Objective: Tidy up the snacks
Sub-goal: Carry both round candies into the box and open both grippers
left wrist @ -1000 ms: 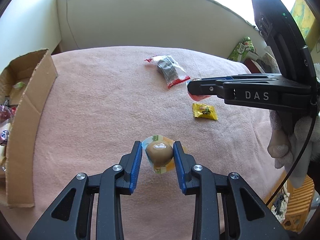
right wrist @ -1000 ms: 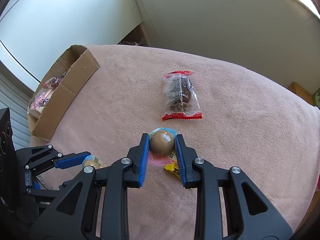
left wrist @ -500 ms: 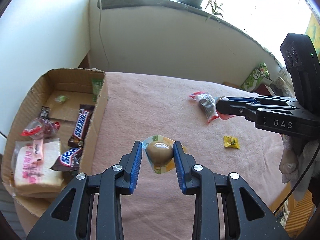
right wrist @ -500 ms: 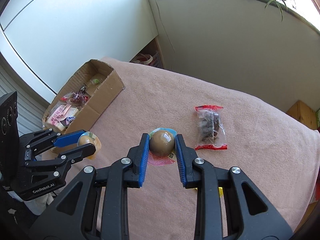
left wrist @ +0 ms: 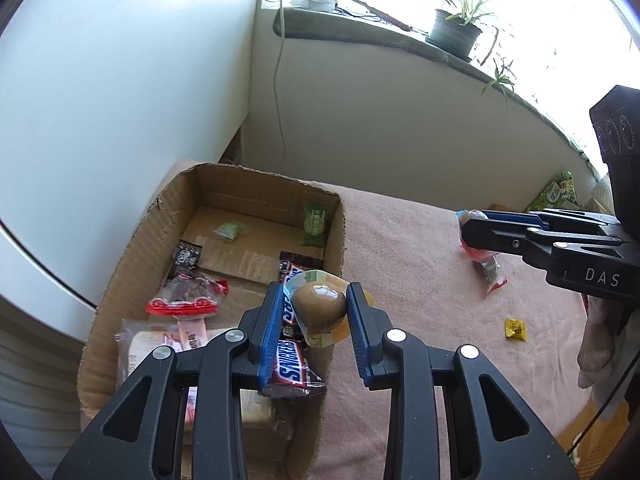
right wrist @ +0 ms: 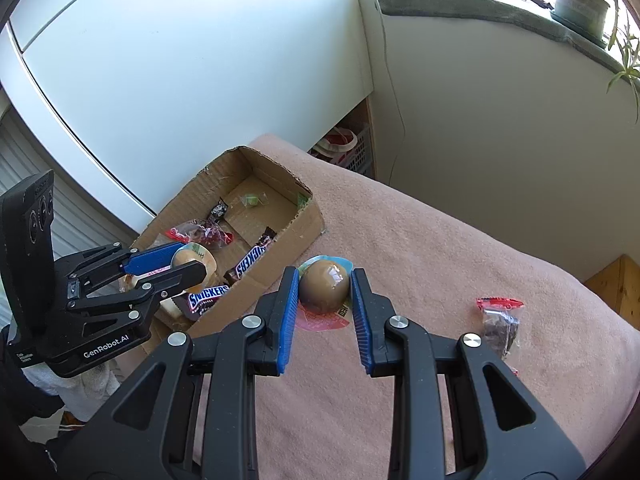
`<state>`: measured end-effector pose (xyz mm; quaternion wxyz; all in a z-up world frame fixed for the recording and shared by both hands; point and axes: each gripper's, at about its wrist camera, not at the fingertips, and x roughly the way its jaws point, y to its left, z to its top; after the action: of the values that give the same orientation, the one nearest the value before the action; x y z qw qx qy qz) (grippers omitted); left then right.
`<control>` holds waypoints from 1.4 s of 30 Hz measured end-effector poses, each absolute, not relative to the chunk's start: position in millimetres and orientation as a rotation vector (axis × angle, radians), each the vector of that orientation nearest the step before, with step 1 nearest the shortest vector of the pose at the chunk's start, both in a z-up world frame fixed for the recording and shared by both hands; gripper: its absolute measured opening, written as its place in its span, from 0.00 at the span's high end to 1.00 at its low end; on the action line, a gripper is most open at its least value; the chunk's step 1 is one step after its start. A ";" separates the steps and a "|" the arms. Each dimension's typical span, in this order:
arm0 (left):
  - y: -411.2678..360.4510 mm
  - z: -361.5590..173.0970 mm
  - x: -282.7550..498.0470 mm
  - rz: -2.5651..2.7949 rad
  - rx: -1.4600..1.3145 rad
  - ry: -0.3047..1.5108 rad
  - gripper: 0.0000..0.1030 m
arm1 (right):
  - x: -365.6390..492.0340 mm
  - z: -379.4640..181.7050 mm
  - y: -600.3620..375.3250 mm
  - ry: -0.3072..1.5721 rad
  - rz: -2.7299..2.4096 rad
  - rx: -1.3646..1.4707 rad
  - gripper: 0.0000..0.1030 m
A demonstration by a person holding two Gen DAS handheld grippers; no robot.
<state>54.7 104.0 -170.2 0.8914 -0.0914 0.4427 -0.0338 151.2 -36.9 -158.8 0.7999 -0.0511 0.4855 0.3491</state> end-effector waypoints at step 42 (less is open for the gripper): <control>159.7 -173.8 83.0 0.060 -0.186 0.958 0.70 | 187.6 -183.8 91.5 1.076 0.881 -0.195 0.68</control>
<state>83.0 159.7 -173.8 0.8827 -0.0894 0.4604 0.0289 187.5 91.5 -183.8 0.7635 -0.0897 0.4950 0.4050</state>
